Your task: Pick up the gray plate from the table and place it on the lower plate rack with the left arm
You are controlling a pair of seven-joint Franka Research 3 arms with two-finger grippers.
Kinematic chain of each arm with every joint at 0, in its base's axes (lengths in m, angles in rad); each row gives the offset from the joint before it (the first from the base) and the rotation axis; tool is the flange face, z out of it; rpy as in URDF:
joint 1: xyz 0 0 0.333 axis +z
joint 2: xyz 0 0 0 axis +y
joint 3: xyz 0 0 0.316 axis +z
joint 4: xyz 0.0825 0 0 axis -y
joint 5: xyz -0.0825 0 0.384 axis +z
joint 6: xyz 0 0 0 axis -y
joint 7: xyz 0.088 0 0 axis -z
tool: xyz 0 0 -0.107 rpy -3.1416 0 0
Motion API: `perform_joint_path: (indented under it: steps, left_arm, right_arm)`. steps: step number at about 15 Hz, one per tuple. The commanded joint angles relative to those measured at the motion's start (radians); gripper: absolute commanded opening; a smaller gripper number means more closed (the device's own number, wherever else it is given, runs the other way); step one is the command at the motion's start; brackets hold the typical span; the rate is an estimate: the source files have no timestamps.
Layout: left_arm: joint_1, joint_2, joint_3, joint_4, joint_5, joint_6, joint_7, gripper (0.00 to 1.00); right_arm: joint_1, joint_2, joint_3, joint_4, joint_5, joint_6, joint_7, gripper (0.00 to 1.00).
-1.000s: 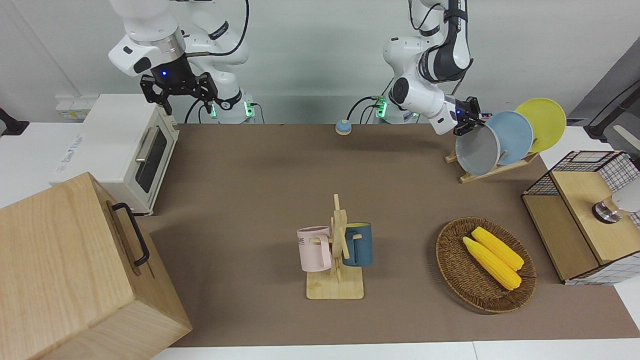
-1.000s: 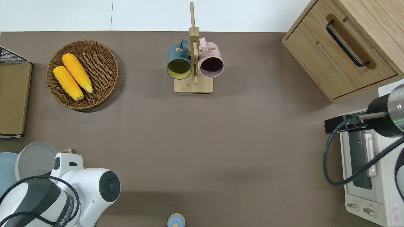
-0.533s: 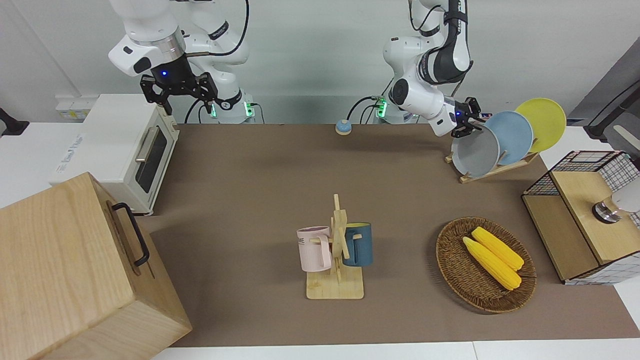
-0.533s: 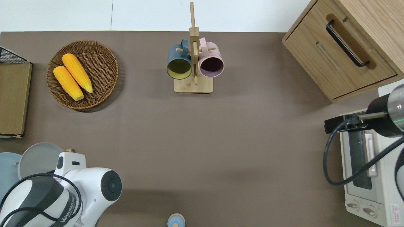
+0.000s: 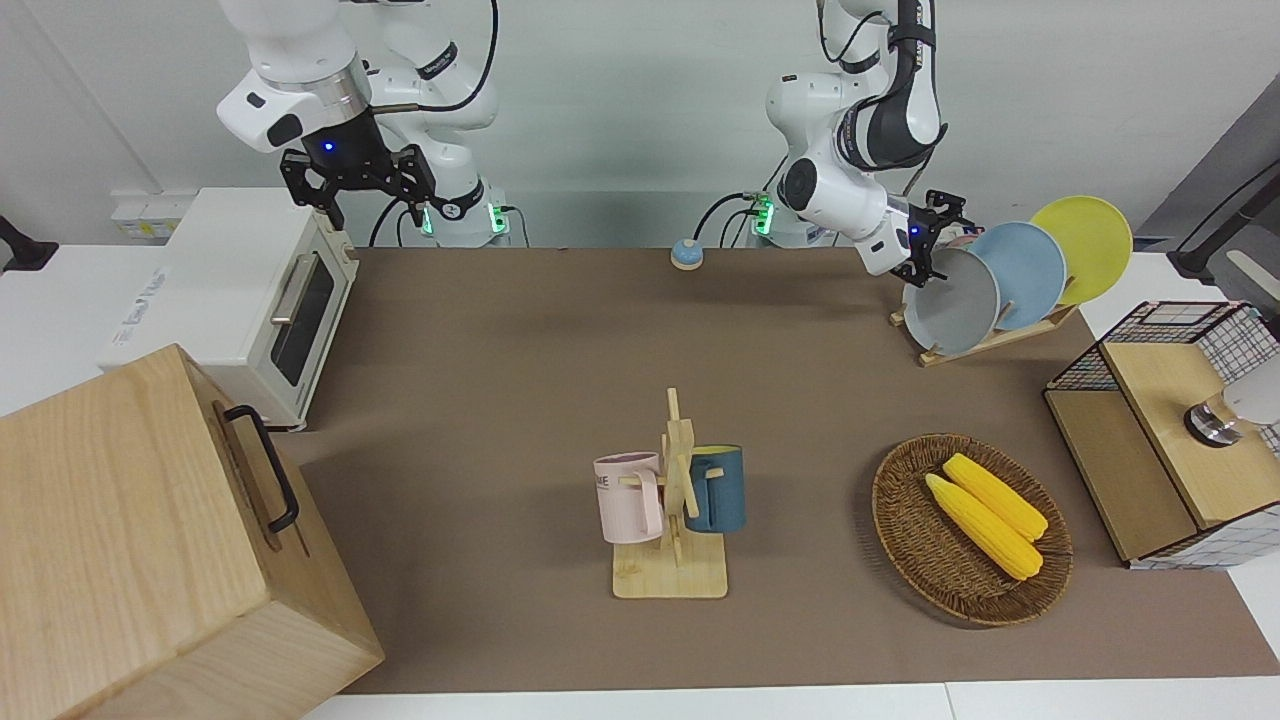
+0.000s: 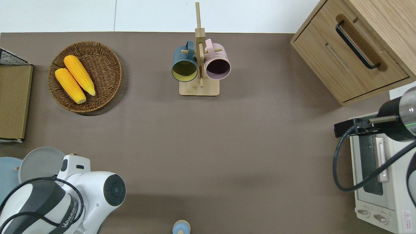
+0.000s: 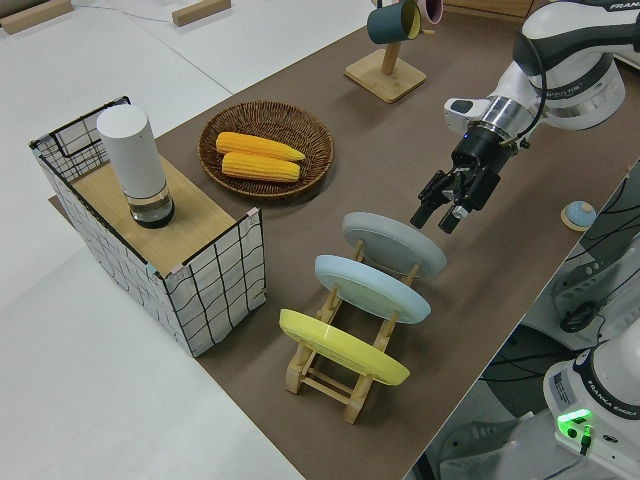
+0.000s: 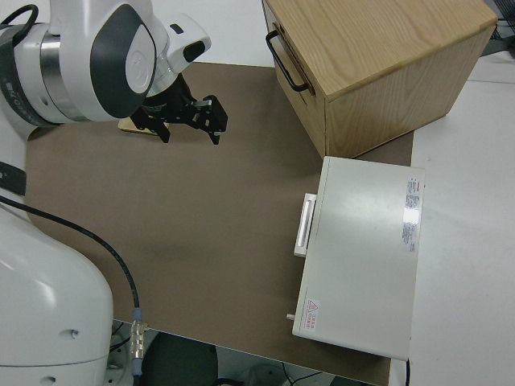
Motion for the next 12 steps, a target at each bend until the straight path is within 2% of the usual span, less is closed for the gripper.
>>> perform_joint_path:
  steps: [1,4,9,12]
  left_arm:
    - [-0.003,0.009,0.013,0.088,-0.075,0.002,0.126,1.00]
    - [0.001,0.007,0.016,0.198,-0.201,-0.013,0.314,1.00]
    - [0.002,0.006,0.019,0.287,-0.272,-0.018,0.515,1.00]
    - [0.007,0.012,0.035,0.420,-0.432,-0.074,0.649,1.00]
  right_arm:
    - [-0.007,-0.002,0.007,0.006,0.007,-0.014,0.000,0.987]
    - [-0.007,-0.002,0.007,0.006,0.007,-0.014,0.000,0.990]
    - [-0.007,-0.002,0.007,0.006,0.007,-0.014,0.000,0.990]
    - [-0.007,-0.002,0.005,0.006,0.007,-0.014,-0.001,0.990]
